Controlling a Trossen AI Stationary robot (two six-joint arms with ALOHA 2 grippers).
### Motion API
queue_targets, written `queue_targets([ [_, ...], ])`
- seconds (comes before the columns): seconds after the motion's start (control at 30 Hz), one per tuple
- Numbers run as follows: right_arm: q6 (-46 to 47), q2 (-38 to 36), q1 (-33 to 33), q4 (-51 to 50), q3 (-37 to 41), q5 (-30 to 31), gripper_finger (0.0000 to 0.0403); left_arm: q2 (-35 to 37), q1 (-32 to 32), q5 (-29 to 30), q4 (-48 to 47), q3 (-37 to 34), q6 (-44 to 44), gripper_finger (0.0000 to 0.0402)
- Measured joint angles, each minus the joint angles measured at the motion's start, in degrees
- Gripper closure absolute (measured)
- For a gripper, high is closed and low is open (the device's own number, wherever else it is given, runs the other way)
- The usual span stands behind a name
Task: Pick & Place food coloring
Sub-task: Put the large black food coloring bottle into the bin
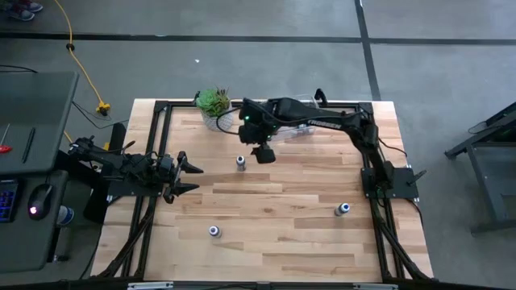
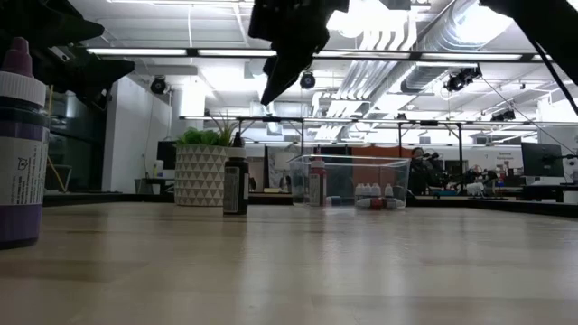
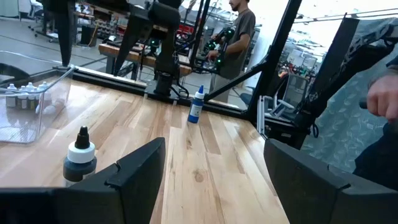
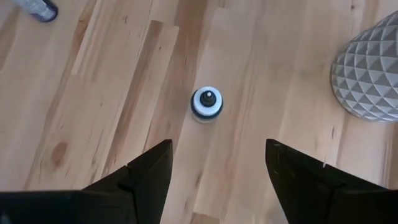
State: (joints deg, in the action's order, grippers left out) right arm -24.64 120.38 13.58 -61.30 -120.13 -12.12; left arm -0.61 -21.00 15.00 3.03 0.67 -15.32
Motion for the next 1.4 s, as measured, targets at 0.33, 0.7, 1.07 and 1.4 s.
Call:
queue_targets([
  [0.33, 4.7, 7.7, -0.7, 0.6, -5.8, -1.3, 0.0158, 0.0, 0.0, 0.0, 0.0, 0.0, 0.0, 0.0130],
  [0.7, 8.2, 12.2, -2.0, 0.5, -5.6, -1.6, 0.0158, 0.0, 0.0, 0.0, 0.0, 0.0, 0.0, 0.0130],
  [1.07, 10.6, 14.6, -2.4, 4.7, -5.6, -0.7, 0.0158, 0.0, 0.0, 0.0, 0.0, 0.0, 0.0, 0.0130],
  [1.4, 12.2, 14.8, -2.4, 5.4, -5.6, -0.2, 0.0182, 0.0, 0.0, 0.0, 0.0, 0.0, 0.0, 0.0130],
])
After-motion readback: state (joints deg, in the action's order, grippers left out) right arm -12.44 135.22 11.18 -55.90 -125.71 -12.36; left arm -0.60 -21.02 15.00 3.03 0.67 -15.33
